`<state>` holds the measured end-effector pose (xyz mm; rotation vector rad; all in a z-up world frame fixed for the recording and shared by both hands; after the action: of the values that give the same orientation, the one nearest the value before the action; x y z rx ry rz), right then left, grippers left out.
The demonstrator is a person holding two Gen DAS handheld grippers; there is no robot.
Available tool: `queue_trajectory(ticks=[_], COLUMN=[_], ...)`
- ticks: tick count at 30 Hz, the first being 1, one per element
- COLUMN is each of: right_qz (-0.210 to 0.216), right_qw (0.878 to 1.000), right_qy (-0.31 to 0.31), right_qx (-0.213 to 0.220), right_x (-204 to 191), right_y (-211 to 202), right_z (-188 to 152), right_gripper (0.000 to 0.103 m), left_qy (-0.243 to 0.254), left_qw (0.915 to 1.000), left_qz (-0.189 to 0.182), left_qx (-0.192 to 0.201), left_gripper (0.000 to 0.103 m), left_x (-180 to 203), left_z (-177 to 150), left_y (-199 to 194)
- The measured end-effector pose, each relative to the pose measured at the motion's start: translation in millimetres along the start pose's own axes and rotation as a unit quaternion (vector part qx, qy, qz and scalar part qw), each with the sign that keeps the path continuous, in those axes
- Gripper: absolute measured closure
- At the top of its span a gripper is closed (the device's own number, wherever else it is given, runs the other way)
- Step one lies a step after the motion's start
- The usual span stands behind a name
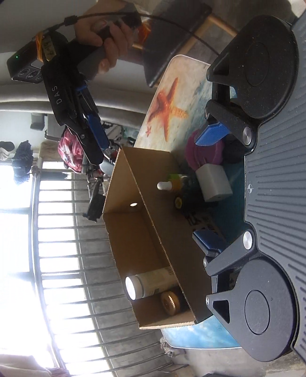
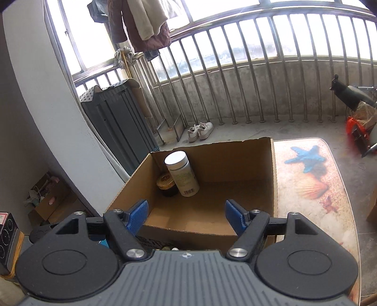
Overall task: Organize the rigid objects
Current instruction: 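Lower the white pill bottle into the box and open the right tool, then grasp the white charger plug with the right tool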
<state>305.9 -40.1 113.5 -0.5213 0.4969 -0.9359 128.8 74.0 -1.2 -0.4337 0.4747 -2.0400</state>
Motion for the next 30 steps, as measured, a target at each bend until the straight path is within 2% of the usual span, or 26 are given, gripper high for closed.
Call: queue_trajectory(ticks=[2,5,7,10,12,13,16,18,20,27,30], right_qz=[-0.028,-0.065,-0.065,-0.045,-0.032,-0.026,-0.022,-0.024,-0.017,-0.007,0.010], right_qw=[0.999,0.995,0.993,0.994,0.995,0.995,0.995,0.995,0.994,0.994,0.992], right_qy=[-0.027,-0.040,-0.016,0.000,-0.003,-0.001,0.006,0.011,0.021,0.024,0.025], right_qx=[-0.014,-0.059,-0.093,-0.103,-0.095,-0.093,-0.093,-0.097,-0.104,-0.111,-0.121], right_x=[2.4,8.4,13.9,12.3,4.3,0.6,-7.1,-9.0,-10.0,-13.5,-18.7], right_y=[6.3,23.3,34.2,39.4,38.8,39.9,48.2,56.1,61.2,61.8,59.3], right_z=[-21.5,-57.4,-80.0,-97.2,-101.0,-100.9,-97.9,-96.0,-95.5,-95.8,-96.9], right_gripper=[0.028,0.032,0.036,0.039,0.040,0.040,0.039,0.039,0.039,0.039,0.039], left_qy=[-0.022,-0.077,-0.088,-0.070,-0.084,-0.096,-0.111,-0.109,-0.112,-0.124,-0.117], left_qw=[0.9997,0.9968,0.9961,0.9969,0.9956,0.9944,0.9928,0.9928,0.9928,0.9911,0.9920], left_qz=[-0.001,-0.014,-0.005,0.036,0.043,0.043,0.043,0.045,0.042,0.049,0.047], left_qx=[-0.009,-0.013,-0.007,-0.002,0.003,0.006,0.015,0.021,0.010,0.003,-0.007], left_gripper=[0.035,0.037,0.039,0.039,0.034,0.027,0.026,0.032,0.049,0.051,0.051], left_x=[6.1,0.9,2.4,-5.5,-12.8,-17.5,-24.2,-24.6,-24.8,-29.0,-28.4], left_z=[-12.8,-33.3,-42.2,-39.2,-36.7,-35.7,-33.0,-30.7,-32.0,-40.0,-46.0], left_y=[13.6,28.0,30.2,35.2,39.5,42.9,53.6,58.3,64.5,50.5,37.7])
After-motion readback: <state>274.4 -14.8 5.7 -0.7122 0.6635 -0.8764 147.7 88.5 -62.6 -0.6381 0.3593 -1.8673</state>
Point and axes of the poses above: each gripper's, at about its wrist camera, not at the fingertips, and y roughly the way its jaws point, x to its right, z to its top, the point moved 7 cm from there along y, roughly the way its jaws point, and after that the axes turned 13 degrees about -z, right-handed, at the moved point
